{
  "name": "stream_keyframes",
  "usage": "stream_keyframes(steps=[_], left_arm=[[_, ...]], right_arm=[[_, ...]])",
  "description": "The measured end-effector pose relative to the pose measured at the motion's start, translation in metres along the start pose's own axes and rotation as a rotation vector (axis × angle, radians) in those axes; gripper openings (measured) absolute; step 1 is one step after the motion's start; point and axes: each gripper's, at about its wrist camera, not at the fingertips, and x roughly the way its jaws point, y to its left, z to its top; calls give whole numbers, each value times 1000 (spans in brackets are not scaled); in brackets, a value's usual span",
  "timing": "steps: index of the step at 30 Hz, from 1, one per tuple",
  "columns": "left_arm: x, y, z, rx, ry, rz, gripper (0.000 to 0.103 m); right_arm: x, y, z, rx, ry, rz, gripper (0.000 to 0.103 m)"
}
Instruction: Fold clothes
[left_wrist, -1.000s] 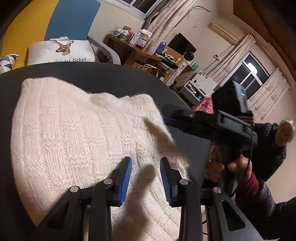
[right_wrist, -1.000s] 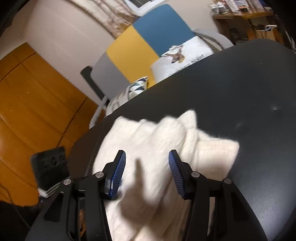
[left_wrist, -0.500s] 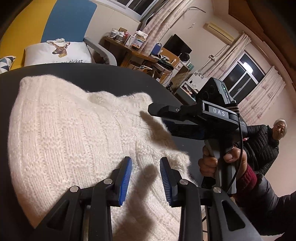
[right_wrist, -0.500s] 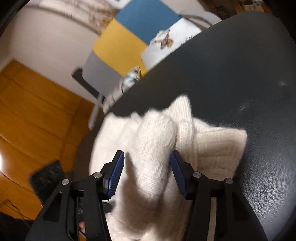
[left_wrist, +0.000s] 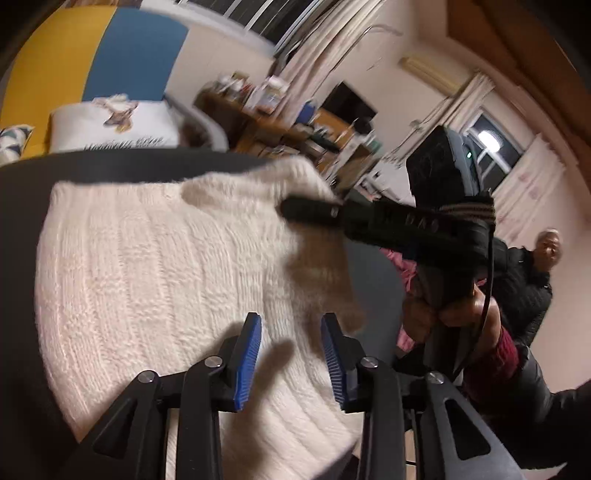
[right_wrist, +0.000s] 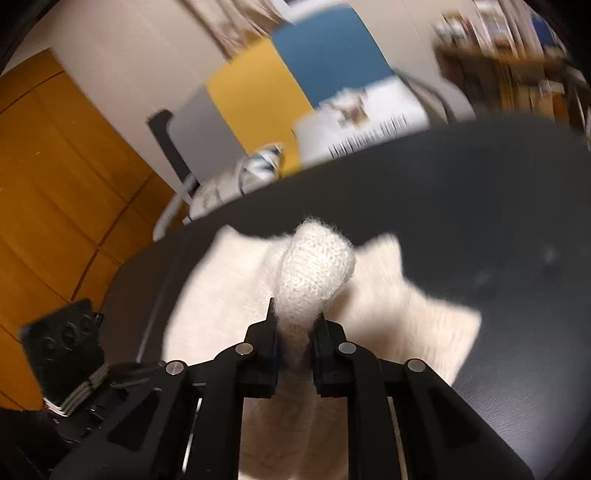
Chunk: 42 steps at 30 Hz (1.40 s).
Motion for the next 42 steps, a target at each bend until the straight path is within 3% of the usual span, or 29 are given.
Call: stream_keyframes(steps=[4,7,9,12,17,20,23,28,31,34,38,42], left_arm=[[18,2,-2,11,66,26,36],[31,4,-11,14,113,13,36],[41,5,-19,33,160,10,36],[40,7,-19,17,158,1,36],[26,-5,-1,64,79,11,36],[44,-2,9,61,118,37,36],[63,-1,8,70,172,58,36],[56,-16,9,126,152,65,37],[60,-13,9,125,169,70,37],[61,-11,13,108,166,56,37],[64,-9,15,90,171,32,37],[74,-10,24,85,187,23,37]], right_arm=[[3,-1,8,-62,23,-70,14],[32,-35,-8,7,116,-114,14],[42,-57,-22,94,123,-60,15],[39,-73,-32,181,68,21,15],[26,-78,-28,204,28,67,15],[36,-89,-38,254,58,93,16],[31,-95,-45,276,33,116,16],[-11,-89,-52,282,-28,131,38],[-42,-76,-71,245,-35,237,52],[-55,-54,-94,177,25,320,59],[-43,-25,-116,112,113,318,60],[-15,-19,-121,129,135,333,60]])
